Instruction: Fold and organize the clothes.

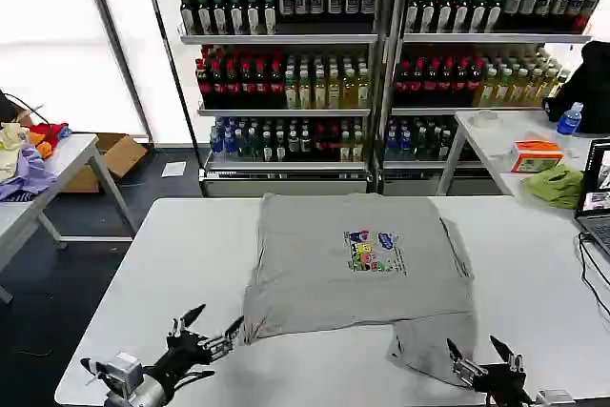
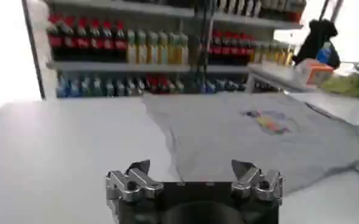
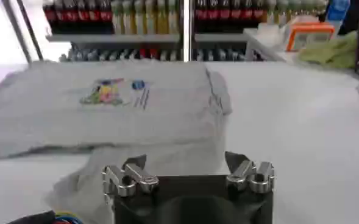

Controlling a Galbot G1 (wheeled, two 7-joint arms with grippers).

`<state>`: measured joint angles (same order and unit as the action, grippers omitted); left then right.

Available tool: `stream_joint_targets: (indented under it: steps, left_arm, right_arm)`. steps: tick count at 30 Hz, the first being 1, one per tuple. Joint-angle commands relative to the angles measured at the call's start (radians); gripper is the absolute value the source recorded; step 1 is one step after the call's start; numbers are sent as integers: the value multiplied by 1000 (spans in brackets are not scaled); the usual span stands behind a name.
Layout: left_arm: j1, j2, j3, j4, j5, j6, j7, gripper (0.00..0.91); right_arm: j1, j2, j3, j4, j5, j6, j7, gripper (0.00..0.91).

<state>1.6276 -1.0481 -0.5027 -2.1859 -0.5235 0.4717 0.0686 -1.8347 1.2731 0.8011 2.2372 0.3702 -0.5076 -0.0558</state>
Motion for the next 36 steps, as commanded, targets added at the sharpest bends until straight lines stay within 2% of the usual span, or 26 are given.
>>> stream_joint_targets:
  steps: [1,4,5,6,7,8,9,14,16,17,19,20,22,36]
  left_arm:
    - [-58,39,161,49,55,94,-68,907]
    - [-85,19,171,71,69,90,-69,907]
    - [-94,17,173,76,68,90,-70,907]
    - [-108,11,177,80,68,90,-75,907]
    - [-121,5,180,88,67,89,-77,907]
    - [-130,3,183,90,66,89,-78,907]
    - [-137,0,186,94,64,85,-83,907]
    - [-165,-7,191,115,58,75,-90,907]
    - [-171,-7,191,121,50,74,-89,816]
    - [-172,-6,191,125,46,73,-87,655]
    - [-174,-6,198,135,48,69,-88,464]
    - [-174,-6,199,139,47,68,-87,252]
    - [-174,-10,202,147,51,65,-89,40]
    - [-133,-39,237,149,102,18,-83,30]
  right_arm:
    - [-4,-12,-19,-17,-9,-67,33,907]
    - [12,-3,-27,-37,-5,-63,25,907]
    - [14,-1,-29,-38,-5,-64,25,826]
    - [15,0,-33,-38,-4,-64,25,685]
    - [15,0,-38,-37,-3,-64,25,322]
    - [15,1,-40,-38,0,-65,25,40]
    - [14,0,-41,-40,0,-65,23,0]
    - [8,4,-52,-47,-3,-58,21,0]
    - [5,5,-56,-47,-4,-54,17,0]
    - [5,7,-58,-48,-3,-54,17,0]
    - [6,9,-61,-51,-2,-52,18,0]
    - [6,9,-63,-53,-3,-50,18,0]
    - [5,10,-68,-54,-2,-50,17,0]
    - [-7,18,-76,-59,8,-16,4,0]
